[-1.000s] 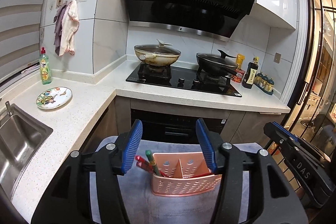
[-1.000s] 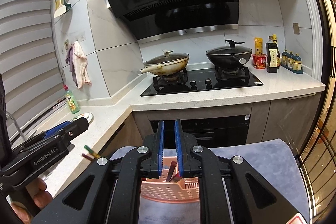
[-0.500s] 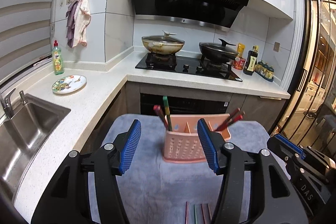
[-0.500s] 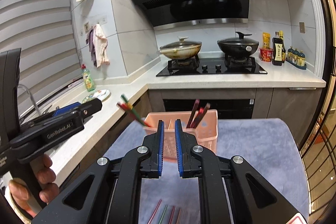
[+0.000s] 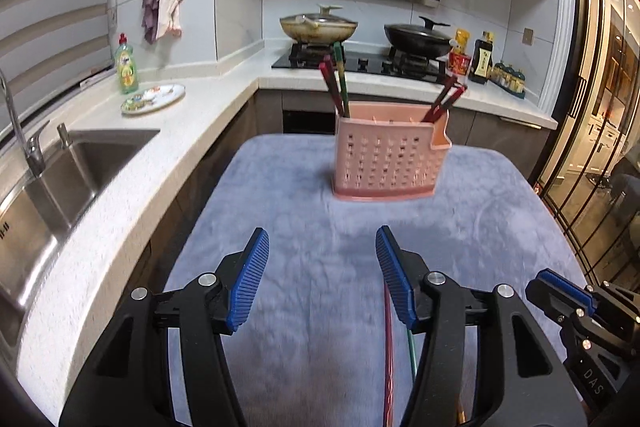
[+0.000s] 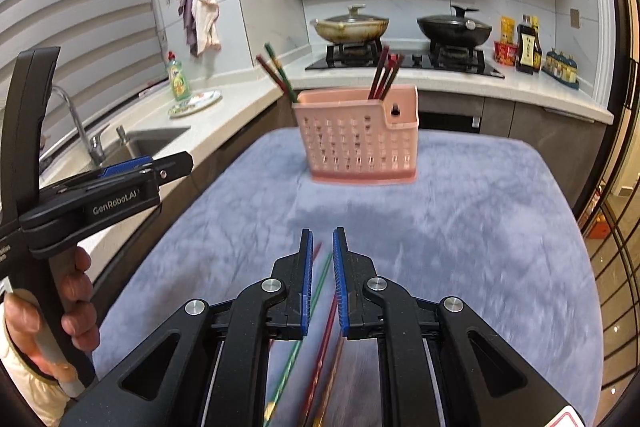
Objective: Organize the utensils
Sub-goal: 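Move both open tools back down toward the remaining chopsticks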
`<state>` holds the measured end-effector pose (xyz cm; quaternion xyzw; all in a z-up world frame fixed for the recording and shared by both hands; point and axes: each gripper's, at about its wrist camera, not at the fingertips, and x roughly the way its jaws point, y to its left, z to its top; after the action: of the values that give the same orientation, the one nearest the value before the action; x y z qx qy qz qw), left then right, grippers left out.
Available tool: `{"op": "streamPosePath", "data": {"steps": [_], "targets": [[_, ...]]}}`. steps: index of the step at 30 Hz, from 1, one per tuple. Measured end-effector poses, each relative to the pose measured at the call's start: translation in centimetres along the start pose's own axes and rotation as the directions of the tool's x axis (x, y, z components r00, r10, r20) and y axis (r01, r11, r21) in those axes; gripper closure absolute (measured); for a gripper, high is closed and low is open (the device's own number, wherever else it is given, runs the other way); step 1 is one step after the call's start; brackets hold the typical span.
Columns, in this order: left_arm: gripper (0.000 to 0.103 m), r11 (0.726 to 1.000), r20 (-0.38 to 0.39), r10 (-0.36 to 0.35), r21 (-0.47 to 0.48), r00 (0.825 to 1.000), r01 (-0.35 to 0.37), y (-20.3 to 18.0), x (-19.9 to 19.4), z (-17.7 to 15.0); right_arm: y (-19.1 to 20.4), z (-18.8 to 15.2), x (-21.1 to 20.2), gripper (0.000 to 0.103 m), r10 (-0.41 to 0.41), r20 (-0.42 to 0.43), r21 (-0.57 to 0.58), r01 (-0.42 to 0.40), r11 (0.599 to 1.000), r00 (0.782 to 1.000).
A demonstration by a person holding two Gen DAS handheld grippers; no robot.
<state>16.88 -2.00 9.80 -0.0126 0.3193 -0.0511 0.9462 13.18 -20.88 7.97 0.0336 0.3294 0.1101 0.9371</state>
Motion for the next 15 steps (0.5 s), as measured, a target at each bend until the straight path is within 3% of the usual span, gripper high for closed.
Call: {"op": "streamPosePath", "data": {"steps": [15], "targets": [[0.050,1.000,-0.158,-0.017,0.002,0.987,0.017,-0.3,0.6,-8.5,0.1,-9.4,1.1,0.091,-0.043,-0.148,0.043,0.050,0.998,0.988]]}}
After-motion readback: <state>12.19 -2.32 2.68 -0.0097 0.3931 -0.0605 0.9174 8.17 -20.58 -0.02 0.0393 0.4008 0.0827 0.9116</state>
